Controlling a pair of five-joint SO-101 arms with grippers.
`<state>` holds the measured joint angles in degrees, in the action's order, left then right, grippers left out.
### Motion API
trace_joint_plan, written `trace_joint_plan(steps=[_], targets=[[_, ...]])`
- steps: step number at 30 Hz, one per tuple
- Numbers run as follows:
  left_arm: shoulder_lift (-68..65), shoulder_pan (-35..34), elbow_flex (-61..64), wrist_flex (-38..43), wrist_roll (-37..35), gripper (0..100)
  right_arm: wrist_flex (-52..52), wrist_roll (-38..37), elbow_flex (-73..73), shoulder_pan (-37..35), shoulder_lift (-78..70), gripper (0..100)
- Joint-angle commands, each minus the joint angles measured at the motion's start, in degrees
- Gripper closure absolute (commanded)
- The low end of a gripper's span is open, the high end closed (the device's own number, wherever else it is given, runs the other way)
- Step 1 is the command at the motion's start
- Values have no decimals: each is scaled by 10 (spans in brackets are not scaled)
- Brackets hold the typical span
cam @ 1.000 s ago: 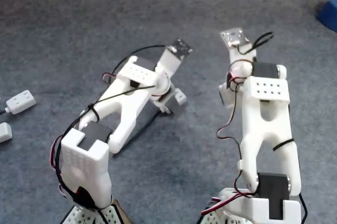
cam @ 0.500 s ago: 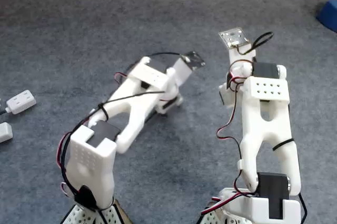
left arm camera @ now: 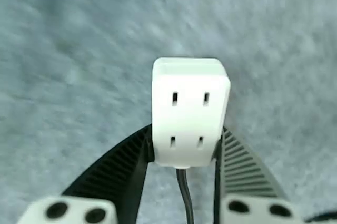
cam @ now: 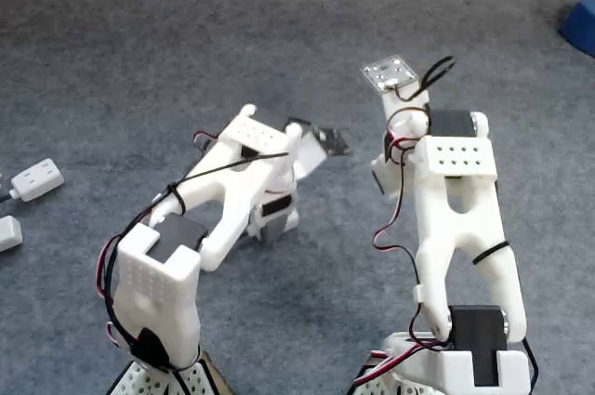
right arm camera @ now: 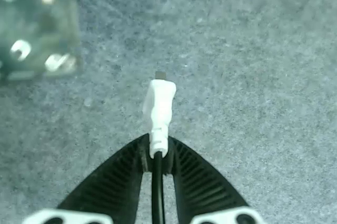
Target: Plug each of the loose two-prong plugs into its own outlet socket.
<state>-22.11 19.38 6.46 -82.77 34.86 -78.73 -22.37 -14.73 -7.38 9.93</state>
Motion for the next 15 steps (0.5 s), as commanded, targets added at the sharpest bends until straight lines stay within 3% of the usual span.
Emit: trace_joint_plan(steps=[1,8,15], targets=[[95,5,75,14,14,885,-11,-7,1,-6,24,991],[267,3,272,95,37,883,-23,-7,1,-13,24,991],[320,-1,313,109,35,787,-39,-7,1,-41,24,991]])
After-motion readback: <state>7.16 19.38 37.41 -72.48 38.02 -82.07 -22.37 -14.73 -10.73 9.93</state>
